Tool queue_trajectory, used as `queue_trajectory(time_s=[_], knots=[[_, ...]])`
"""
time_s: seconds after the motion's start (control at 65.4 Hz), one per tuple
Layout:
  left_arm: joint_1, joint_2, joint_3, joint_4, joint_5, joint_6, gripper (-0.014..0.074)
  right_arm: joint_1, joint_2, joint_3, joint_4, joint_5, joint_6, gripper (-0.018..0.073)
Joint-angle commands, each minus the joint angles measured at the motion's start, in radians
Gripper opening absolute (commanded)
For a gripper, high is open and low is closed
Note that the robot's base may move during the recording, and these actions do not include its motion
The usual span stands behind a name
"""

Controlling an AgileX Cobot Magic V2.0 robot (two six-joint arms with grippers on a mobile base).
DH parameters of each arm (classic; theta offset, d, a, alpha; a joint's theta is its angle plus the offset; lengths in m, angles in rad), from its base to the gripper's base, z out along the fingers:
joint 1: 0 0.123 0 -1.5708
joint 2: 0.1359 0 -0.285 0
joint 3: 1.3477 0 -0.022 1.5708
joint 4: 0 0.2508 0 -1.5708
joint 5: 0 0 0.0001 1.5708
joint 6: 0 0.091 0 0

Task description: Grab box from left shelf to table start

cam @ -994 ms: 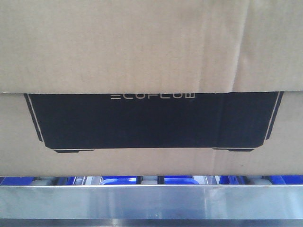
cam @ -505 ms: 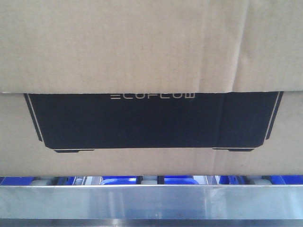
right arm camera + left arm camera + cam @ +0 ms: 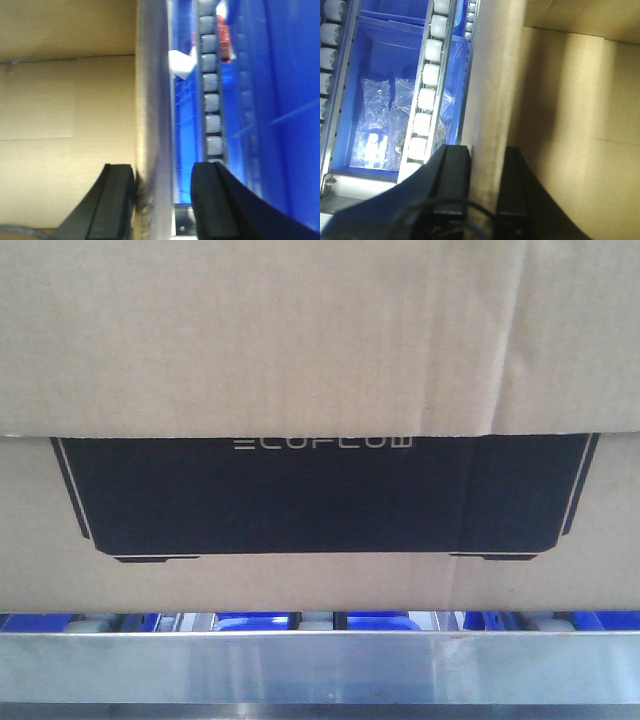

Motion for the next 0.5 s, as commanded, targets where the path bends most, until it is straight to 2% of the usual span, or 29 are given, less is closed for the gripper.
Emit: queue_trajectory(time_s=[0.0, 0.138, 0.489], knots=[[0.002, -0.025, -0.032, 0.086, -0.050, -0.019, -0.0097, 0.026, -0.006, -0.039, -0.066, -0.061, 0.004, 0.0384], [0.002, -0.025, -0.032, 0.086, -0.050, -0.019, -0.0097, 0.049, 0.010, -0.039, -0.058, -0.088, 0.004, 0.0384], [0.002, -0.025, -0.032, 0.086, -0.049, -0.019, -0.0097, 0.049, 0.073, -0.039, -0.012, -0.129, 0.003, 0.0384]])
